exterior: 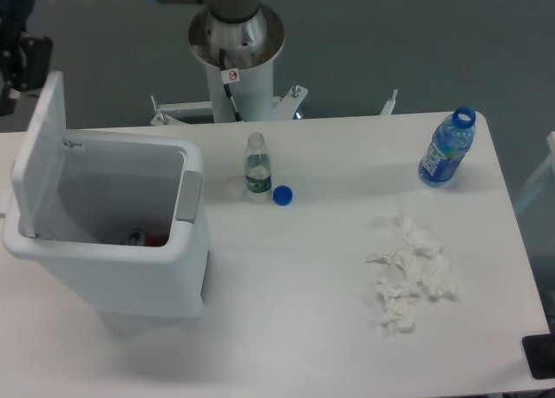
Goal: Close the trash can
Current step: 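Push the raised lid forward and down over the can opening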
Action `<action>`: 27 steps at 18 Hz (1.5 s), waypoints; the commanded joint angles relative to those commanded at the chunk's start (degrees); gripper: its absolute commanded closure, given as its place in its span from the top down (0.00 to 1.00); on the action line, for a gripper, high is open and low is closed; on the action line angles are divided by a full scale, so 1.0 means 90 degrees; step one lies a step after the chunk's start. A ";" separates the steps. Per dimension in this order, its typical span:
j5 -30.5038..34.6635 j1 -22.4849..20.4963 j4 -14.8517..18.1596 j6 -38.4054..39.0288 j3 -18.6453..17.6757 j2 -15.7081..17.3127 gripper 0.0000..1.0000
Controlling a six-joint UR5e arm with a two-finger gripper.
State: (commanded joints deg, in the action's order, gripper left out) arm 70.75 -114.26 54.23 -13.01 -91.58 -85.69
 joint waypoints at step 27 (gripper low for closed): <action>0.0909 -0.0694 0.0010 -0.0020 -0.0293 -0.0264 1.00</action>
State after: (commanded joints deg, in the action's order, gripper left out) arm 78.93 -120.50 54.32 -13.18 -94.22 -88.07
